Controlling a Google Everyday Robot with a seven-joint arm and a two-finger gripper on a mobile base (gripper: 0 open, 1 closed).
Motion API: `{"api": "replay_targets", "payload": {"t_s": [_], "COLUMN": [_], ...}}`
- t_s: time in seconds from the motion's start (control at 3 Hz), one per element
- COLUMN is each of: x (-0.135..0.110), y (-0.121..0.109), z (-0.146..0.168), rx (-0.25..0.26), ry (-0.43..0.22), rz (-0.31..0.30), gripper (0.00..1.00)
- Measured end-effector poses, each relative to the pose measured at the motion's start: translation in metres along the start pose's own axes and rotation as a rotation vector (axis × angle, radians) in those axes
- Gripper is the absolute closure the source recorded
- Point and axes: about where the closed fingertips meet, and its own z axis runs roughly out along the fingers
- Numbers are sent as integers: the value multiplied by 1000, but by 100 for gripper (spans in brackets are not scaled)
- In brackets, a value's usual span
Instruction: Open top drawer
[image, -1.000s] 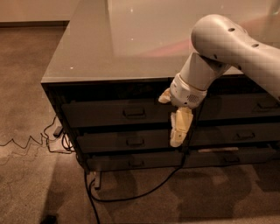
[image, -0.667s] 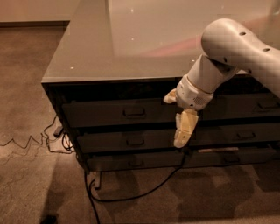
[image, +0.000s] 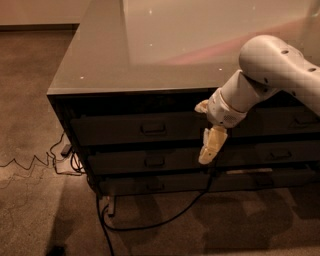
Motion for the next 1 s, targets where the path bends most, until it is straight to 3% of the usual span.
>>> {"api": "replay_targets", "payload": {"t_s": [0.33, 0.67, 1.0], "x": [-7, -7, 3], "y": [-29, -29, -40], "z": [13, 13, 26], "rx": [91, 91, 130], "ry": [19, 19, 30], "rz": [-64, -64, -29], "gripper": [0, 0, 0]}}
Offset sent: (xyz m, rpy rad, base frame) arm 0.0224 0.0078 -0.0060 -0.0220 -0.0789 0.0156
